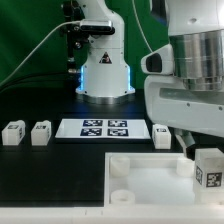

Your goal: Assemble one leg

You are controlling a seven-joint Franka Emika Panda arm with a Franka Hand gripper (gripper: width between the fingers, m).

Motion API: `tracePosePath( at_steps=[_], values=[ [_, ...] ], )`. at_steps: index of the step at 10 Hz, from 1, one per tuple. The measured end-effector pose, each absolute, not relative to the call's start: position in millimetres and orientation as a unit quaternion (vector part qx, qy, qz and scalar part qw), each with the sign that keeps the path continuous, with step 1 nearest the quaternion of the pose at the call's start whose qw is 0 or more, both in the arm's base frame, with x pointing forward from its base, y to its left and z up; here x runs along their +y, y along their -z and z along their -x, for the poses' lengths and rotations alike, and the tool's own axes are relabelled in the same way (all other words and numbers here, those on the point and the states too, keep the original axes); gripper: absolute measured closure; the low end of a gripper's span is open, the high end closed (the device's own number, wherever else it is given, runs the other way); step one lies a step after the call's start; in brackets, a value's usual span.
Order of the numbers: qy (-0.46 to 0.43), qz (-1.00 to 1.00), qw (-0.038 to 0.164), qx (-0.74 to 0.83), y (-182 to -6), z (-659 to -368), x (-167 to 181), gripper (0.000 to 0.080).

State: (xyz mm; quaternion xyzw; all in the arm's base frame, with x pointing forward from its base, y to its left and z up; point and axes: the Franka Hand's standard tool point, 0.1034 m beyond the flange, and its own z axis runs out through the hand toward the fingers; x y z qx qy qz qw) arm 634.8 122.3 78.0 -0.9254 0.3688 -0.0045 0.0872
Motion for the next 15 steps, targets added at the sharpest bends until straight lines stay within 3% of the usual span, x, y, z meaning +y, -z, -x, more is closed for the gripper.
tracePosePath(
  at_steps=[2,4,7,10,12,15],
  values=[
    [0.016,0.966,0.077,0.246,-76.0,-634.3,121.8,0.0151],
    [0.023,0.996,0.044,0.071,-73.4,-635.2,122.1,0.0151],
    [0.030,0.999,0.039,-0.002,-72.5,-635.9,122.7,0.0151],
    [0.027,0.995,0.040,0.091,-72.1,-636.0,119.9,0.0500],
    [0.022,0.983,0.043,0.178,-71.9,-636.3,117.4,0.0501],
    [0.002,0.913,0.063,0.403,-70.6,-636.5,111.3,0.0501]
  ],
)
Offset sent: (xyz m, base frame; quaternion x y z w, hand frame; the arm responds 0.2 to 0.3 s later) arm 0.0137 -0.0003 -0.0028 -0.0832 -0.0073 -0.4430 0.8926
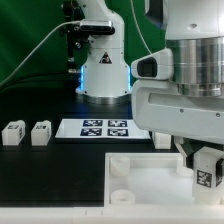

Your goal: Assemble one leg

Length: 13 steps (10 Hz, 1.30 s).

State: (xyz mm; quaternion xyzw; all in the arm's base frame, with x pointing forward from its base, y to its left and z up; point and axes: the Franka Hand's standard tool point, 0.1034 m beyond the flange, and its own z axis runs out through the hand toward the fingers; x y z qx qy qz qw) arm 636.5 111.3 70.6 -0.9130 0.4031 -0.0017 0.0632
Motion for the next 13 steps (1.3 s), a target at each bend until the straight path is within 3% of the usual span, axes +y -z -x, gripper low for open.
tracePosePath(
  at_steps=[2,6,13],
  values=[
    [-0.022,0.823,0.071,0.564,-70.1,-634.4,111.0,0.0501],
    [-0.053,0.664,0.077,0.742,-70.4,-632.6,112.0,0.0502],
    [-0.061,0.556,0.068,0.826,-72.3,-632.9,106.9,0.0483]
  ],
)
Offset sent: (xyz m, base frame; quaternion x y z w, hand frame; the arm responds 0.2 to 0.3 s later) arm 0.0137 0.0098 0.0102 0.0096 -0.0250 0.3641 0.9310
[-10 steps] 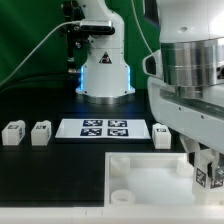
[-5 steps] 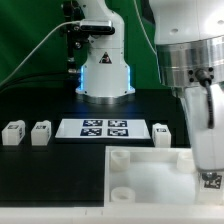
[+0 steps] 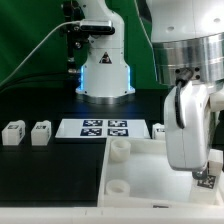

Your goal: Assemble one leg

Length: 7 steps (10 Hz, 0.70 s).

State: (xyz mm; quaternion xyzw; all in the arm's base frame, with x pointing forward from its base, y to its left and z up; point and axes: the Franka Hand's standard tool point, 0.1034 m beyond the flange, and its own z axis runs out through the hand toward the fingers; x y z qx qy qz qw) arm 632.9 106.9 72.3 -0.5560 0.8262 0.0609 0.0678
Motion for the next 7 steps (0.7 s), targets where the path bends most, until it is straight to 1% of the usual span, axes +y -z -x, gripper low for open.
tracePosePath(
  at_steps=[1,2,3,4,6,7],
  values=[
    [-0.062,0.557,0.067,0.825,-71.1,-631.8,107.7,0.0483],
    [-0.061,0.558,0.067,0.825,-71.6,-631.8,109.5,0.0290],
    [-0.060,0.562,0.071,0.822,-75.0,-632.3,116.5,0.0194],
    [-0.060,0.564,0.075,0.820,-80.5,-633.1,122.9,0.0163],
    [-0.059,0.571,0.083,0.814,-95.8,-632.9,135.4,0.0152],
    [-0.059,0.576,0.082,0.811,-94.2,-632.3,135.5,0.0152]
  ],
)
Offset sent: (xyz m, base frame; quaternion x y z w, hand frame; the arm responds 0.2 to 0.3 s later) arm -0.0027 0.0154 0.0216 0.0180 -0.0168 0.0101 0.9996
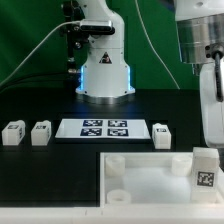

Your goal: Assemble one leg

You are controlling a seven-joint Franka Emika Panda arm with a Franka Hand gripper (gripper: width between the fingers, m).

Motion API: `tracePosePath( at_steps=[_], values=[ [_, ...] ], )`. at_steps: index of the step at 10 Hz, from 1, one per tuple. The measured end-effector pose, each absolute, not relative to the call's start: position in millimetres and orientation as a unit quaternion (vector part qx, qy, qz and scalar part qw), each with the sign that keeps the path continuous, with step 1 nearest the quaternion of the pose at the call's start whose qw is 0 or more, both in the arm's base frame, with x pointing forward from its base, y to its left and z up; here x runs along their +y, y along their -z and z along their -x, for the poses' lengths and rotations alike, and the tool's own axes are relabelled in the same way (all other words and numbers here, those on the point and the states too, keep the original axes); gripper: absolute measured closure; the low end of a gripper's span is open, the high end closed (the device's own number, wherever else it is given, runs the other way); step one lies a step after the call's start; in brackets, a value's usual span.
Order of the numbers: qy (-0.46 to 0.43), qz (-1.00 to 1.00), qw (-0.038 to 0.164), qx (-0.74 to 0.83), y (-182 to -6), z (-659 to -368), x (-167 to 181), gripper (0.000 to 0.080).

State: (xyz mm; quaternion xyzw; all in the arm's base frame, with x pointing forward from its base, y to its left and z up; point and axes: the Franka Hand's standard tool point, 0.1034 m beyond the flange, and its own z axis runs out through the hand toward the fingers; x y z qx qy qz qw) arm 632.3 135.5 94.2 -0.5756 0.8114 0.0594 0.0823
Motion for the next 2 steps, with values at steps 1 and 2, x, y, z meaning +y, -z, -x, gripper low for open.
tracePosePath(
  at_steps=[1,2],
  values=[
    [-0.060,0.576,0.081,0.811,-92.7,-631.9,135.6,0.0151],
    [-0.060,0.577,0.081,0.810,-92.3,-631.7,135.9,0.0151]
  ],
)
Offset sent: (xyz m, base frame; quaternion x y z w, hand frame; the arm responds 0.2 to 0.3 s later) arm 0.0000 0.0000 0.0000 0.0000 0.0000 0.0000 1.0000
